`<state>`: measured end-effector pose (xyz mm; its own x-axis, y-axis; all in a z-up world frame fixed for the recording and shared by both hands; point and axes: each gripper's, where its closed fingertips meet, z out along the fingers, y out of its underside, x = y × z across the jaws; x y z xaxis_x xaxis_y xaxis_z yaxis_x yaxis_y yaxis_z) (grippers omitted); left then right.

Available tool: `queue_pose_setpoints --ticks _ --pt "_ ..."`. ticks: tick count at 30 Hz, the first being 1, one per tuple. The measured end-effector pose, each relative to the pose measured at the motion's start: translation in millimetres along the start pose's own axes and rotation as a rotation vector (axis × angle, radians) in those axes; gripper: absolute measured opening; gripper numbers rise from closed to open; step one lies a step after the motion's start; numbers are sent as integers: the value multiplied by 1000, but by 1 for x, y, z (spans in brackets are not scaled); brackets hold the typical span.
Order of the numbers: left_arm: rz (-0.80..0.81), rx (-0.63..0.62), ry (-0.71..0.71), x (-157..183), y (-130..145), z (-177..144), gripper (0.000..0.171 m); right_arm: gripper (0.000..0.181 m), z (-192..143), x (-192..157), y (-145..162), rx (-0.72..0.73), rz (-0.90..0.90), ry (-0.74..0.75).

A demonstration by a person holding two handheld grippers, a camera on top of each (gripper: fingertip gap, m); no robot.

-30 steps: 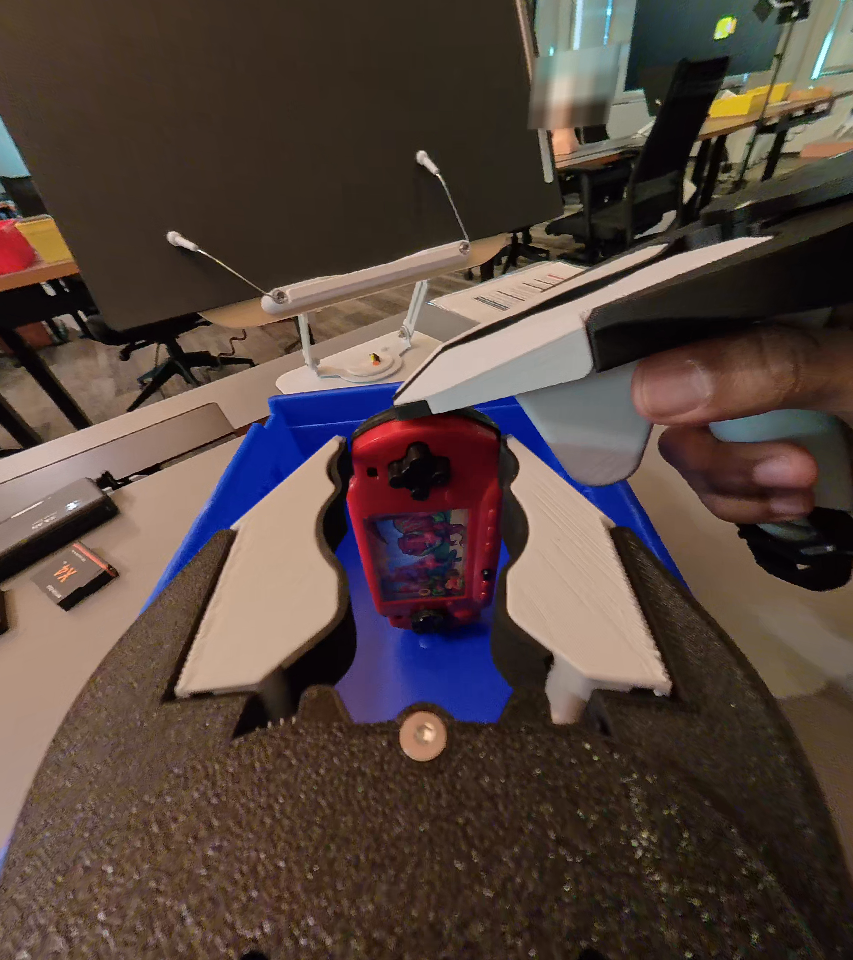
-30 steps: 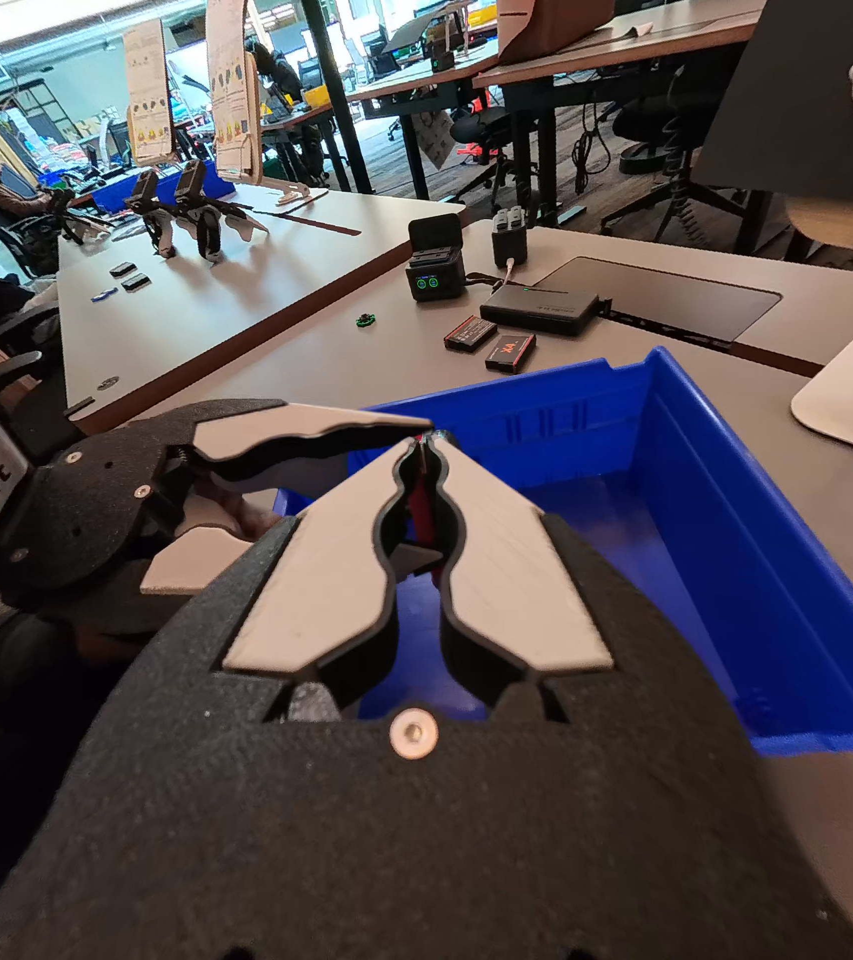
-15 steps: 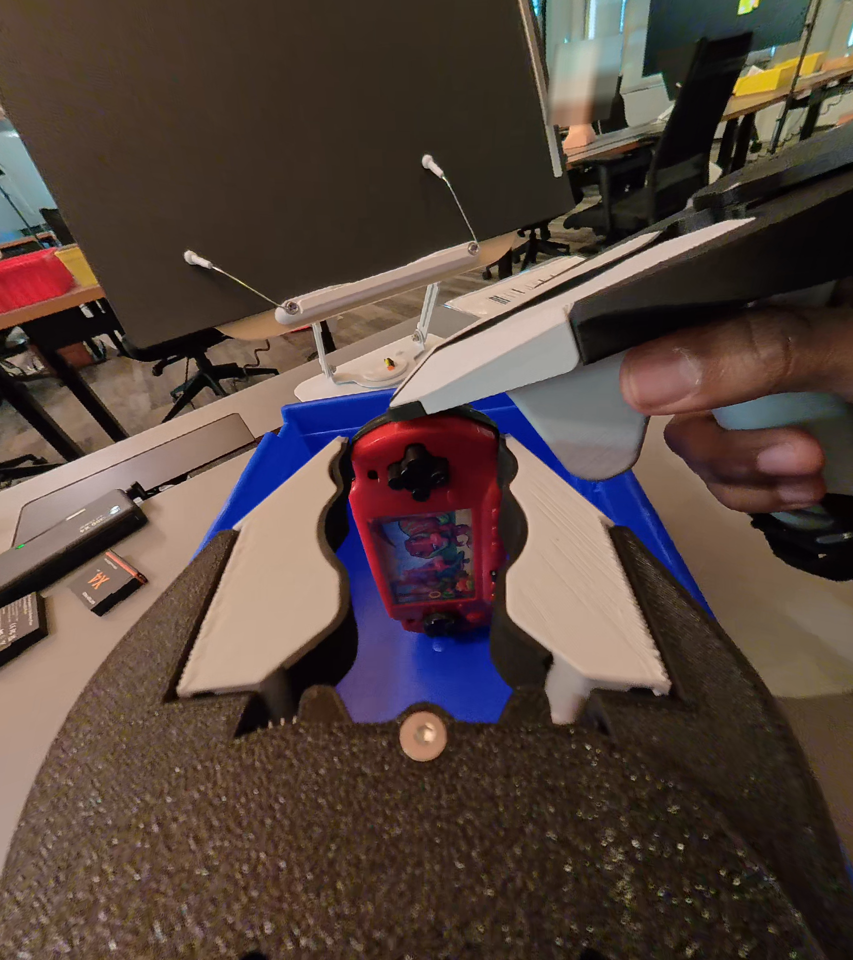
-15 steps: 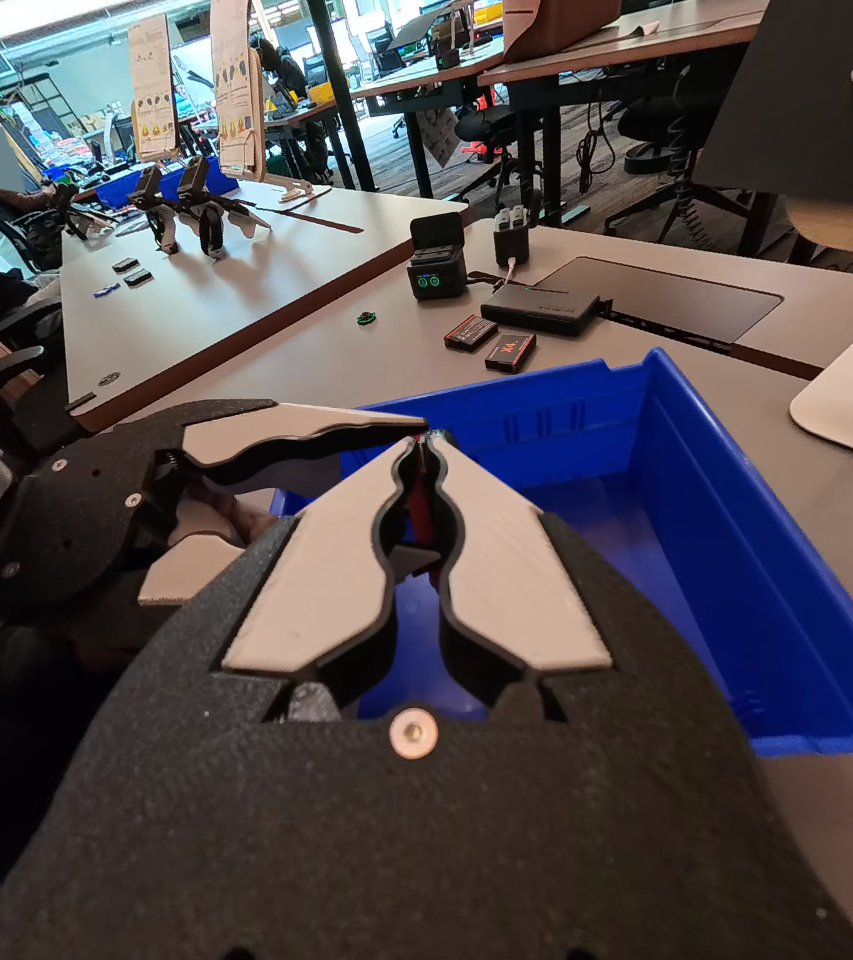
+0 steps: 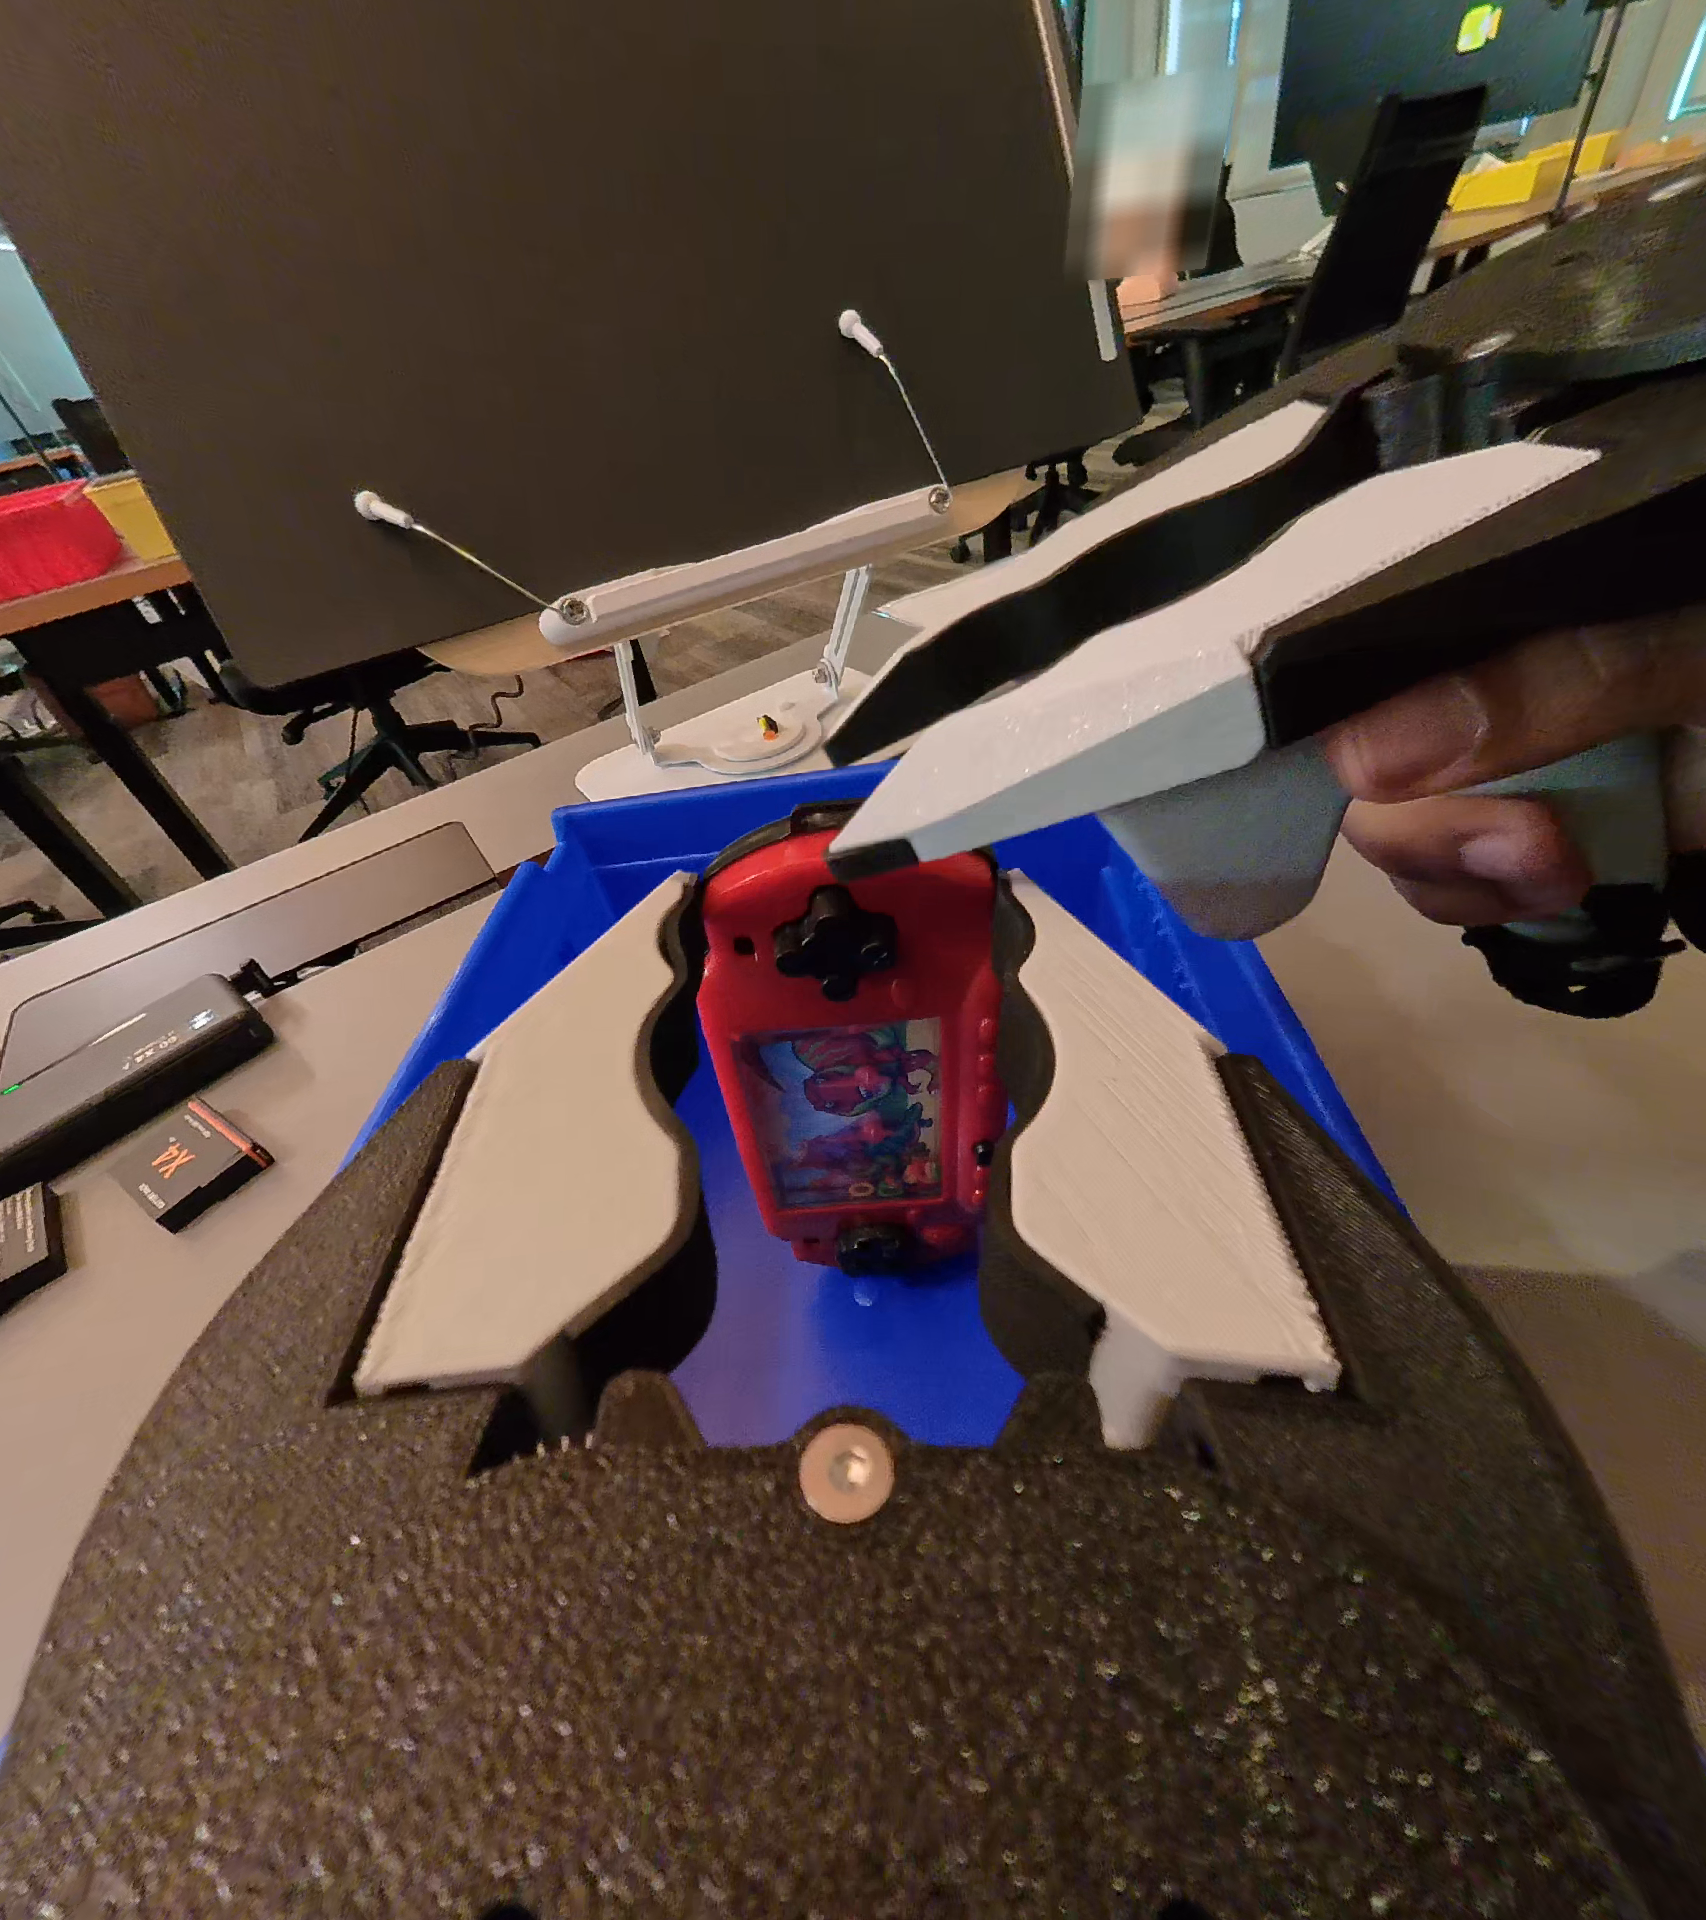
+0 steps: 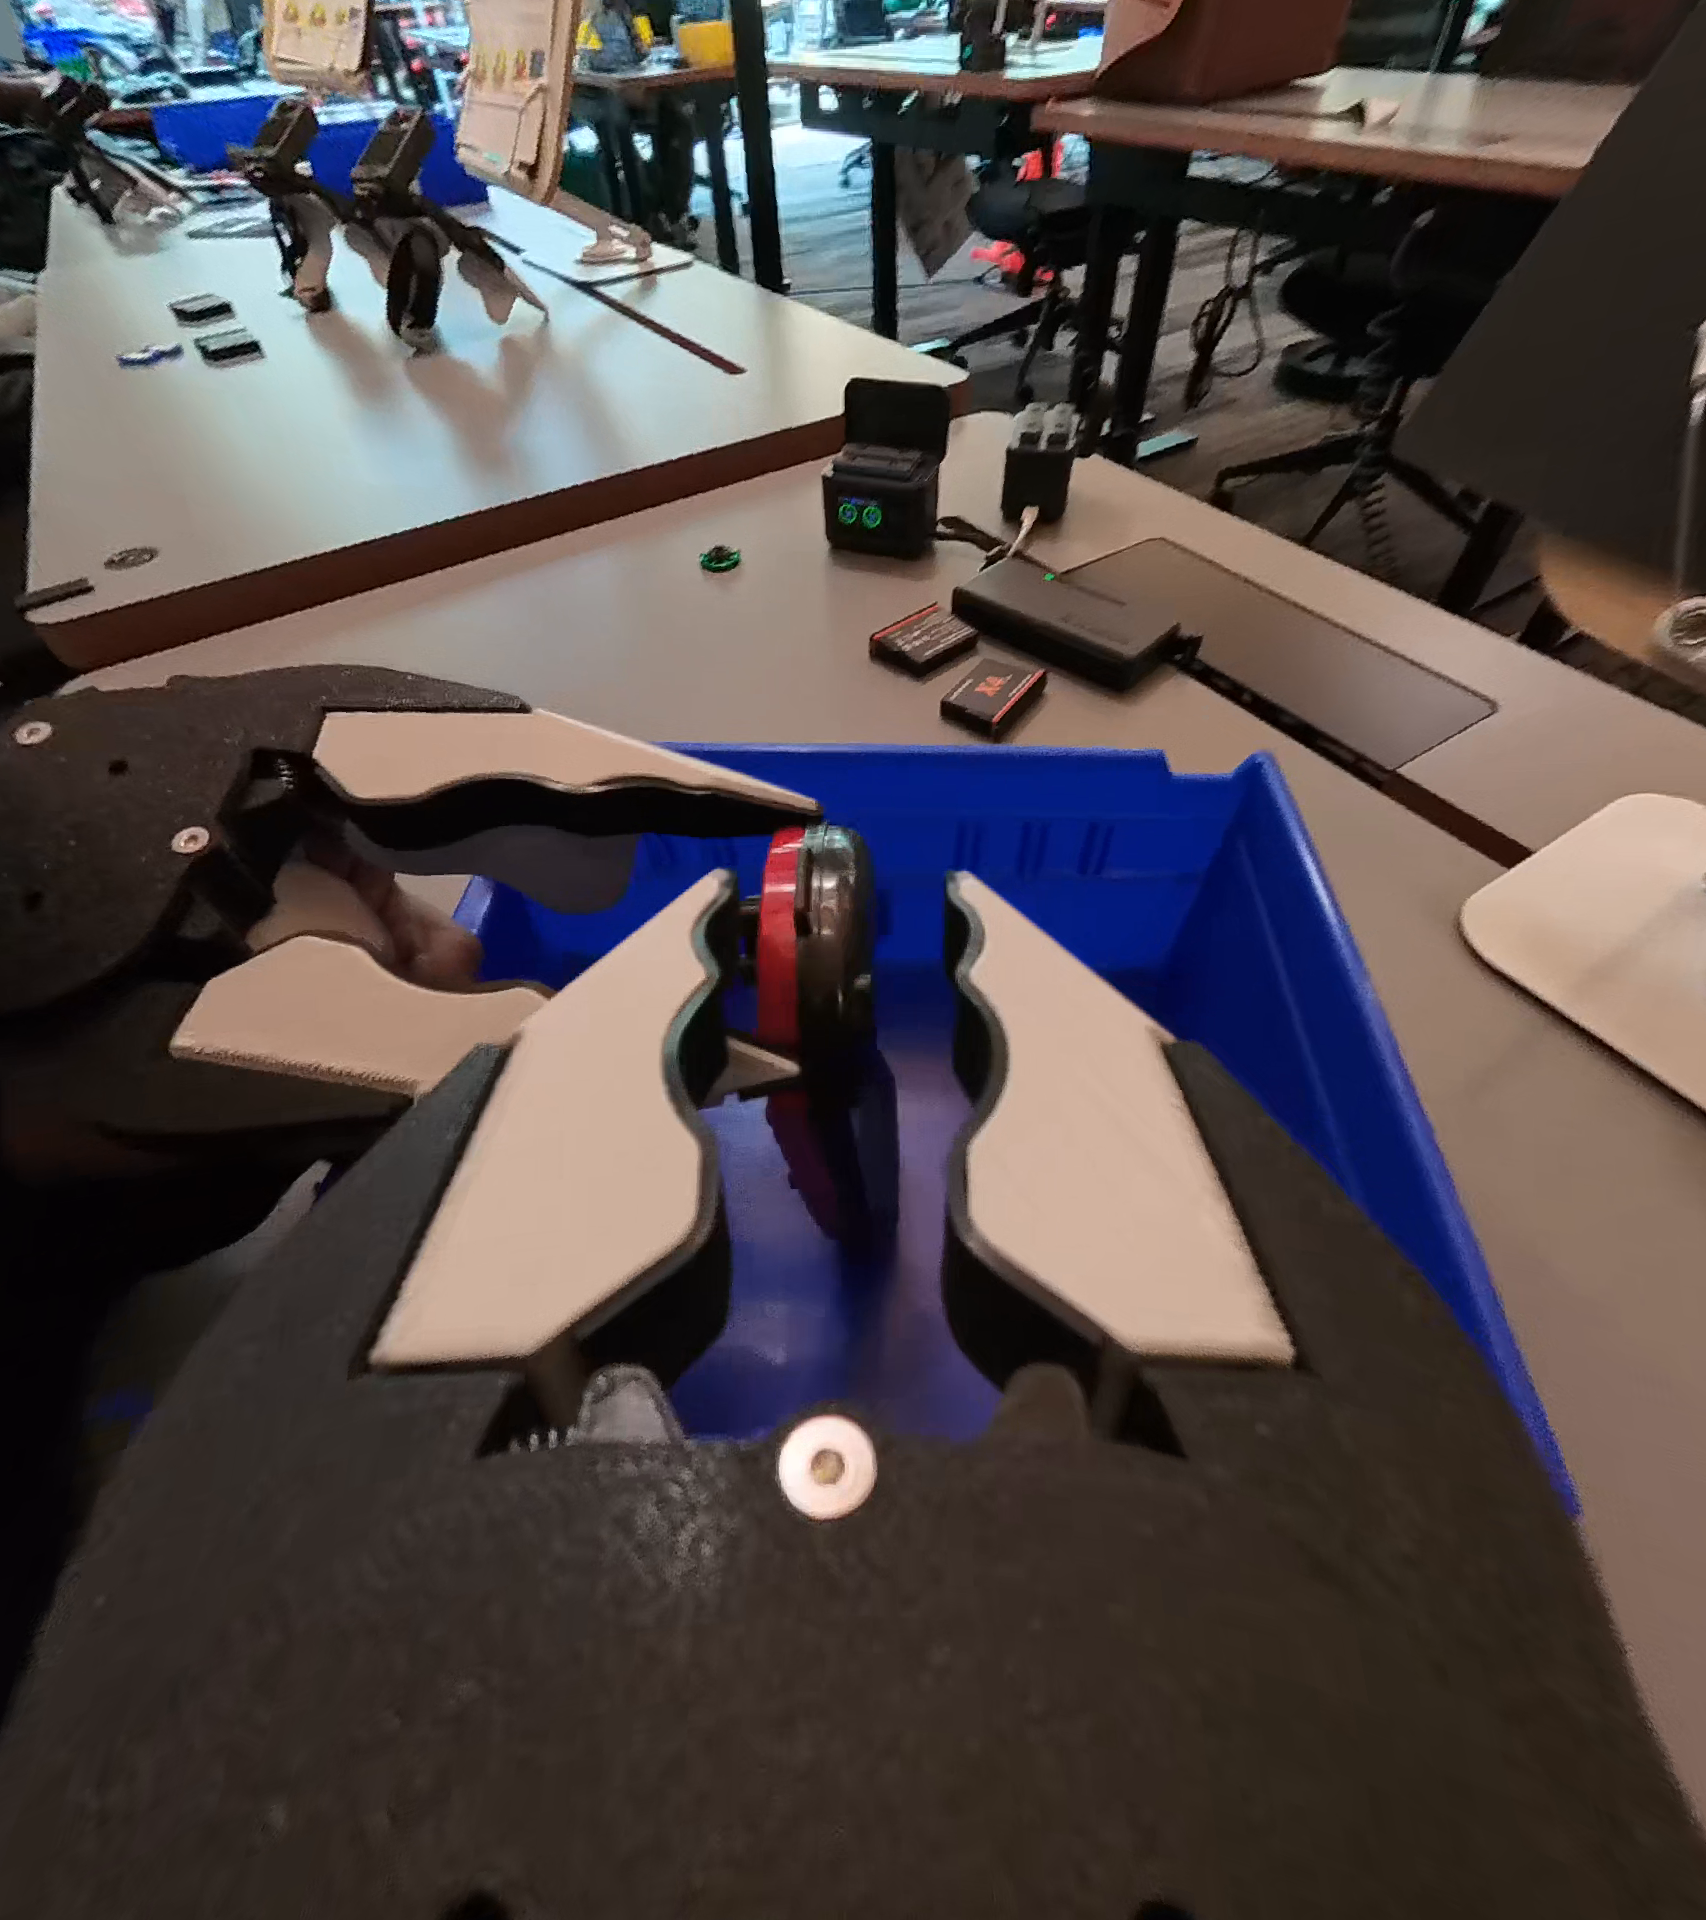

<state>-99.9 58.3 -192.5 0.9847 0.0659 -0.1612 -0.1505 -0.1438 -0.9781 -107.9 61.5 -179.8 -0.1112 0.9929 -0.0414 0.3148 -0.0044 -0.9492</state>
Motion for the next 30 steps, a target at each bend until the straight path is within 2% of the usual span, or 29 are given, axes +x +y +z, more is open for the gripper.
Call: queue_pose_setpoints --ticks 5,12,25,26,27,30 --pt "15 2 10 3 0 -1 55 22 2 -6 3 -12 53 -112" --pt "8 4 12 3 0 -2 55 17 0 -6 2 1 83 -193" --pt "-27 4 3 0 1 -2 54 12 3 -6 0 -13 28 -109" --pt "-32 4 1 0 1 -2 54 11 3 -6 0 -13 18 -98" --pt "-33 5 -2 0 2 -2 54 2 3 -10 -2 -9 6 -102" --pt "-64 8 -8 -3 2 -3 54 2 6 -10 -3 4 -32 -31"
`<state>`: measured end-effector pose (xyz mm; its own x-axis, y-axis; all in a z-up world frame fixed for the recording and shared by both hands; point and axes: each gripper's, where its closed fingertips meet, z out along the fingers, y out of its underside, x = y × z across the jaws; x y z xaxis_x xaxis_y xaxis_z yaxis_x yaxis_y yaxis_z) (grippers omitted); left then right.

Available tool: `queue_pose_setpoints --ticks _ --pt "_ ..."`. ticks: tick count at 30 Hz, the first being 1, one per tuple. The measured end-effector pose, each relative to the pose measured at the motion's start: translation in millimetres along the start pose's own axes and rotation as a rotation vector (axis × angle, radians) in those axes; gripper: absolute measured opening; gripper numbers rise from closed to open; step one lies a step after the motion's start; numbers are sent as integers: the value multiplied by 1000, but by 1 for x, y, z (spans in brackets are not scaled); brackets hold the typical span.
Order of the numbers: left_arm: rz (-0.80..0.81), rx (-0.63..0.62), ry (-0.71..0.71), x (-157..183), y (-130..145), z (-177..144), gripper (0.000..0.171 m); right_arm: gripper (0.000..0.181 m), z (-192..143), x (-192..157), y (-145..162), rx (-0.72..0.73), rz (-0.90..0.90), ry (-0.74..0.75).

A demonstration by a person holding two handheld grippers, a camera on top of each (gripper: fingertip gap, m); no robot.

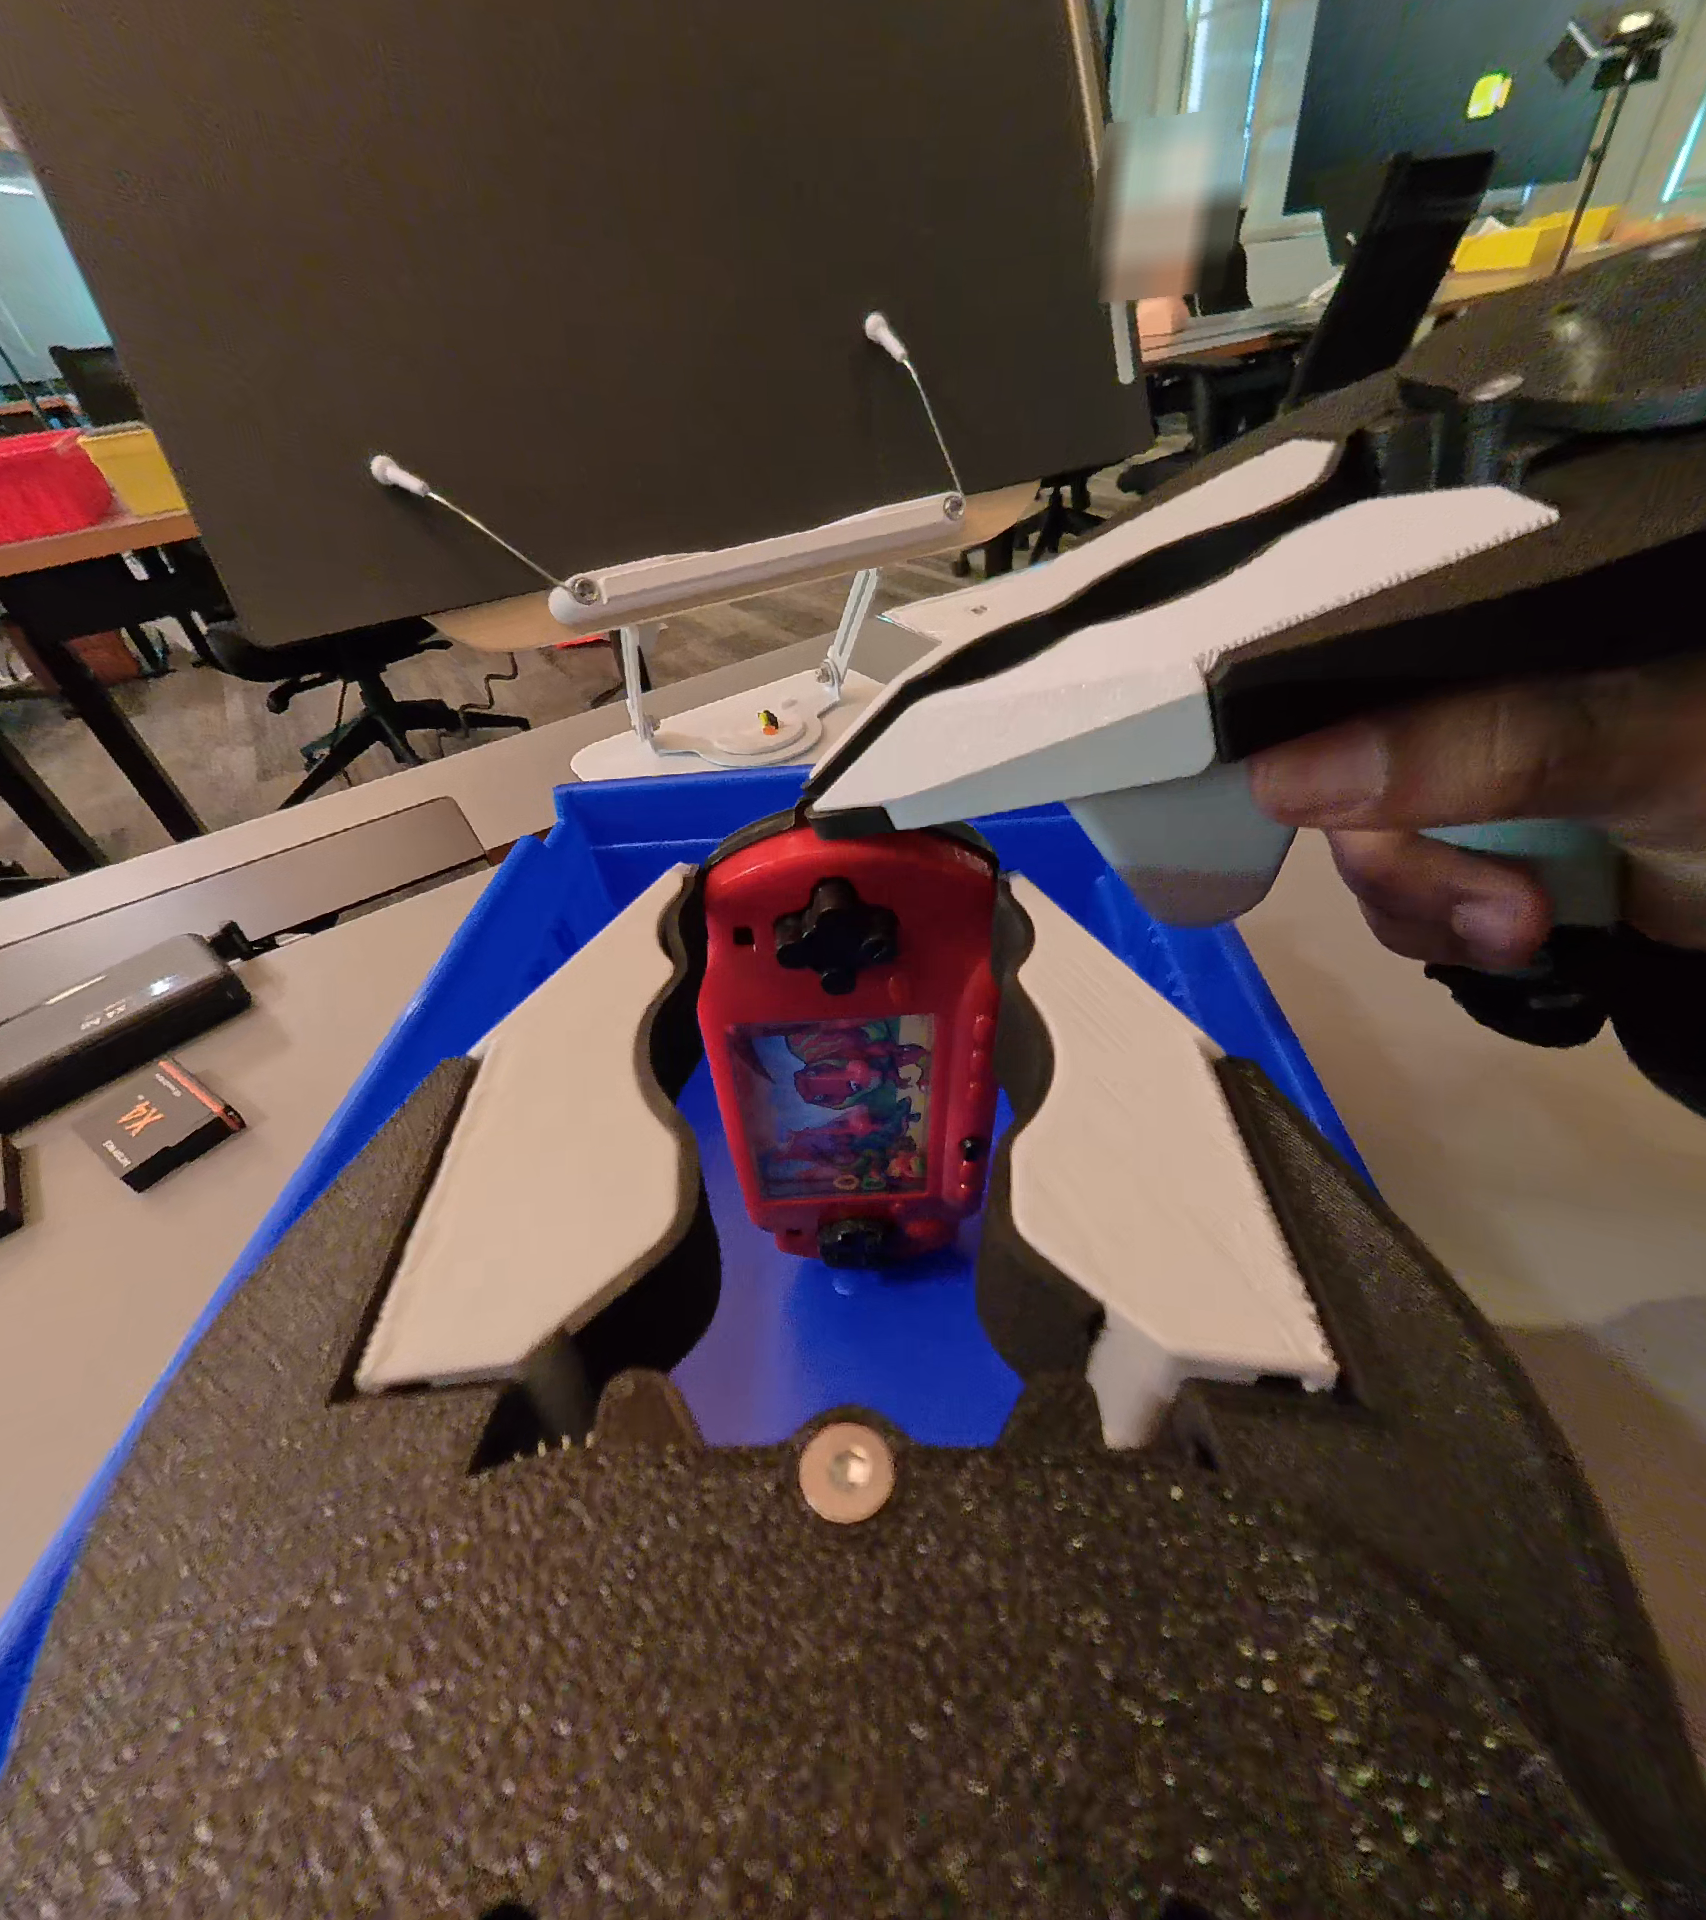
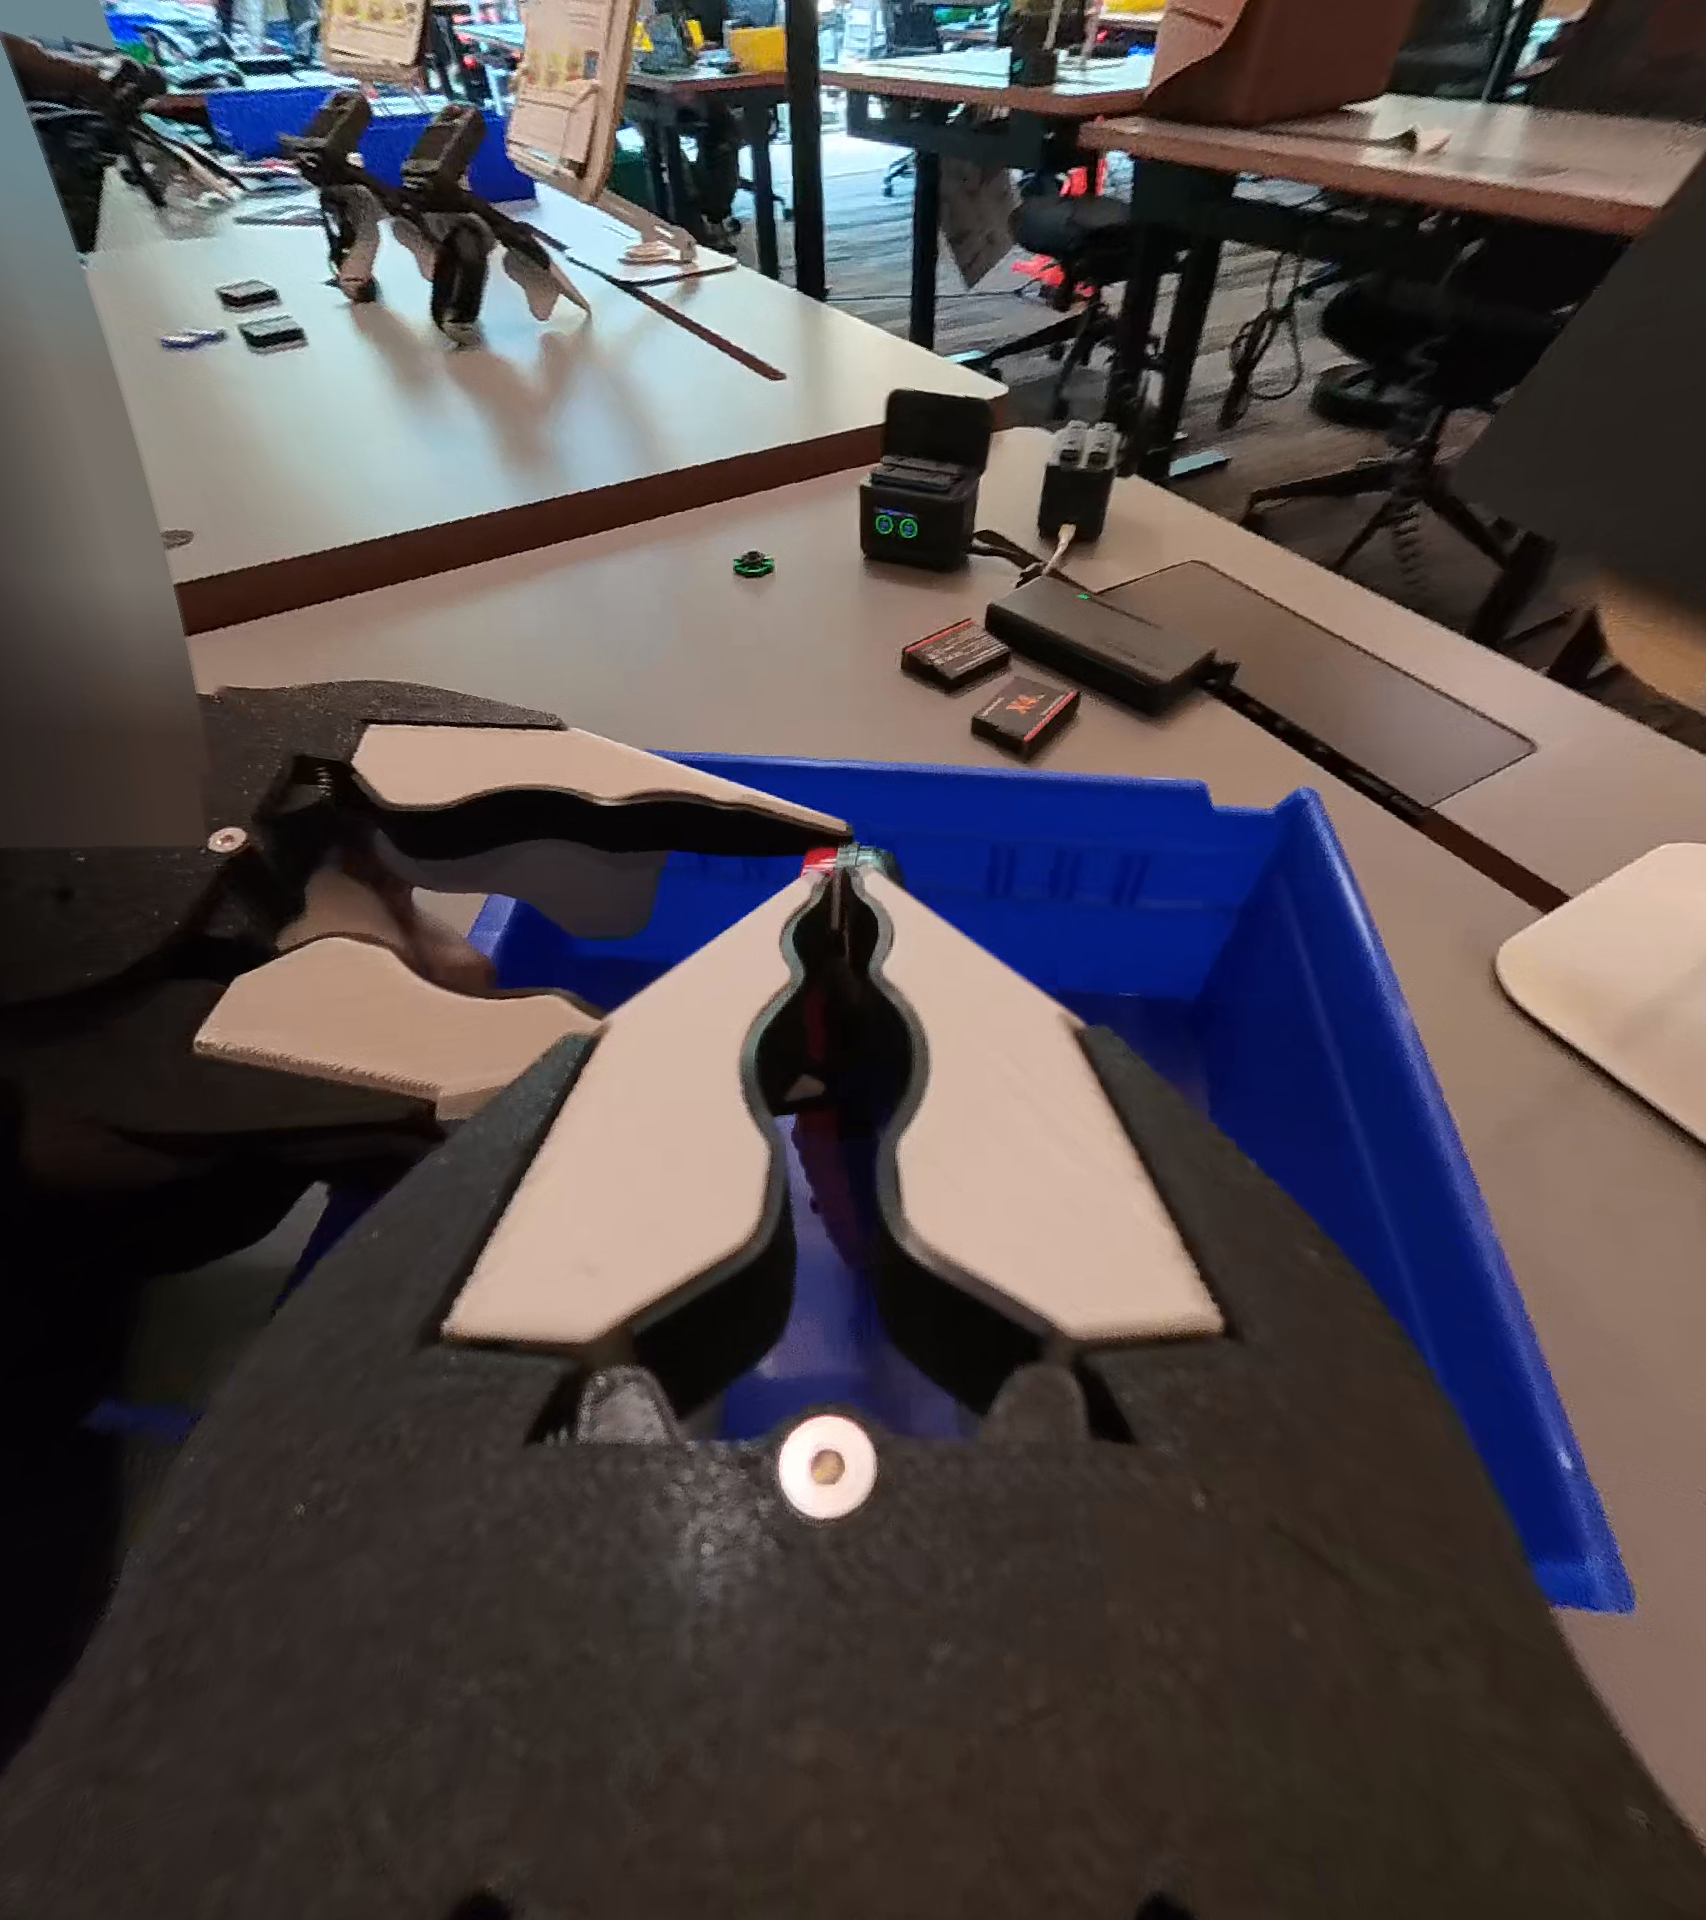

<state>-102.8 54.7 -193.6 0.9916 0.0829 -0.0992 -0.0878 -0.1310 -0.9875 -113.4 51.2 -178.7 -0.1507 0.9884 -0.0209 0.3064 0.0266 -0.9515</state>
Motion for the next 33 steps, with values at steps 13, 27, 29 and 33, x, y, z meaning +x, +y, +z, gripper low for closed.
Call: queue_pose_setpoints --ticks 13,27,29,33 --pt "-32 12 -7 -4 1 -4 54 1 4 -1 -2 44 -126 153" --pt "-35 12 -24 -5 1 -3 54 0 5 2 -4 99 -9 183" --pt "-50 13 -15 -5 2 -4 53 0 5 2 -4 105 26 165" --pt "-29 39 -22 -4 -3 -8 50 1 4 4 -5 146 162 69"
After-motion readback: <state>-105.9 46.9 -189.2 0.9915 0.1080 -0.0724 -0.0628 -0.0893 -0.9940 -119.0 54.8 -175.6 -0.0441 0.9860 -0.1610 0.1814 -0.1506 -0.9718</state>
